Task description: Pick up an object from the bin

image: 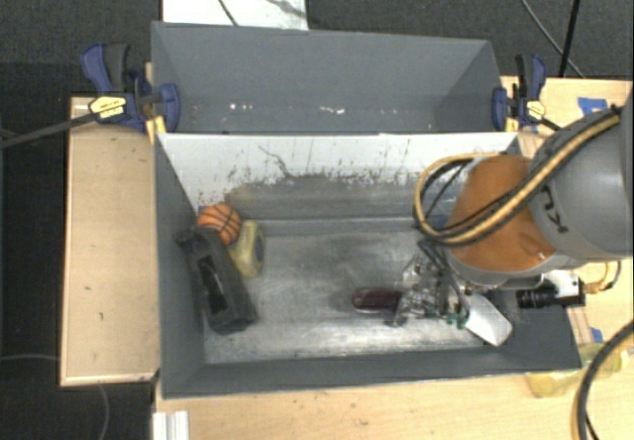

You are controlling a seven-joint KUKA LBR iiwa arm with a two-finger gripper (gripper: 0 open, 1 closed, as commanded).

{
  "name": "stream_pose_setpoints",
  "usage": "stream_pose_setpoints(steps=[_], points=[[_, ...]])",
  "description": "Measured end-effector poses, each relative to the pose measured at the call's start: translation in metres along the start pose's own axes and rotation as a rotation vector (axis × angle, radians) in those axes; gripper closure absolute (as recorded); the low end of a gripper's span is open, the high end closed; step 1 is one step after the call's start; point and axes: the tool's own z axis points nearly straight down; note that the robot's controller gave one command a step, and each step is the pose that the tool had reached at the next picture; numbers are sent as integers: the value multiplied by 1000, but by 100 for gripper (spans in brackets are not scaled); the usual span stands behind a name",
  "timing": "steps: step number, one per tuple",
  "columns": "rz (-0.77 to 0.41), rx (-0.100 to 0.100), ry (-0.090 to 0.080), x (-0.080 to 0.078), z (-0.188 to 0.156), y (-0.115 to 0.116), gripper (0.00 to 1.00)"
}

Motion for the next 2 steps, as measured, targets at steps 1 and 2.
stream_pose_setpoints(steps=[1,2], points=[[0,0,0,0,0,0,100],[0,1,3,0,-1,0,100]])
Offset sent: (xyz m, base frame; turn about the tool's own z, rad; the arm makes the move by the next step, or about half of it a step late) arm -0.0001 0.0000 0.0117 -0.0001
